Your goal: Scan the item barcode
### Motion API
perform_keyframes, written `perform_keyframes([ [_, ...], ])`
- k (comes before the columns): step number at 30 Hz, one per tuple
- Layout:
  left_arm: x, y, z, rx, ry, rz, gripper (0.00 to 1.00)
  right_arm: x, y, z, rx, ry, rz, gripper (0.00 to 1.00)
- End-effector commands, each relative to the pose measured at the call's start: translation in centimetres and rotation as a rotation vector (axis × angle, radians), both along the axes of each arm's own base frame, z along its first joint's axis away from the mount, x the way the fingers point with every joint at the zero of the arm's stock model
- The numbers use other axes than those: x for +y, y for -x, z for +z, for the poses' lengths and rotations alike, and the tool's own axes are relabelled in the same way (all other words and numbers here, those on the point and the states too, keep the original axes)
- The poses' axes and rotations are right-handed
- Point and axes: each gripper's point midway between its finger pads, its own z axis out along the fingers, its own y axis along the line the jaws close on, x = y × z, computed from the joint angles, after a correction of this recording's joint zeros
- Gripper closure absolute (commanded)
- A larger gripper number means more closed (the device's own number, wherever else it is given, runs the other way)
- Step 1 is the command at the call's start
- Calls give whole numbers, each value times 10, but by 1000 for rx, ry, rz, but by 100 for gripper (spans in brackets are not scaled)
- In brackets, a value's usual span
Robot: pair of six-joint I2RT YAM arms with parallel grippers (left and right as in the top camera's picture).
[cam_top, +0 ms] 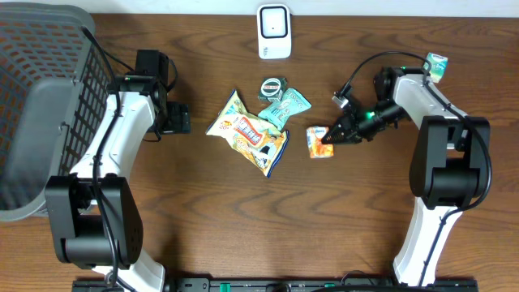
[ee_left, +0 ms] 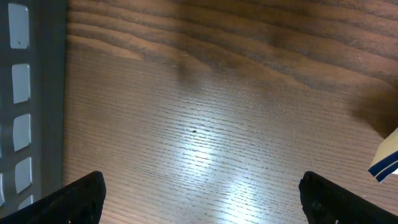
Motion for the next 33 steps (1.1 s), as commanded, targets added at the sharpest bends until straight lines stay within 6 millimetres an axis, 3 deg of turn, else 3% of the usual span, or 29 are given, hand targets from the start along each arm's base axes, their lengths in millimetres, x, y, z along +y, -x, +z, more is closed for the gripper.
perform_keyframes([
  [1,1,2,-1,8,-8,-3,2,-3,3,0,-68,19,71,99],
  [6,1,2,-1,8,-8,-3,3,-7,-3,-7,-98,53,72,99],
  [10,1,2,-1,8,-8,-3,2,-15,-24,-23,-58,188,-55,99],
  [15,1,2,-1,8,-8,-3,2,-5,-34,-33,-70,273,-84,98],
  [18,1,2,-1,8,-8,-3,3,-7,-29,-44,-65,402,-62,86],
  [20,1,2,-1,8,-8,-3,2,-6,-26,-49,-66,470,-44,63],
  [23,1,2,-1,8,-7,-4,2,1,-22,-51,-66,536,-35,47],
  [24,1,2,-1,8,-8,-3,2,3,-23,-50,-66,537,-41,46],
  [29,1,2,-1,8,-7,-4,2,5,-28,-25,-101,530,-73,32],
  [31,1,2,-1,8,-7,-4,2,4,-28,-6,-129,523,-85,8],
  [32,1,2,-1,8,-8,-3,2,4,-28,-1,-138,521,-87,1],
  [33,1,2,-1,8,-8,-3,2,4,-28,3,-145,520,-89,1],
])
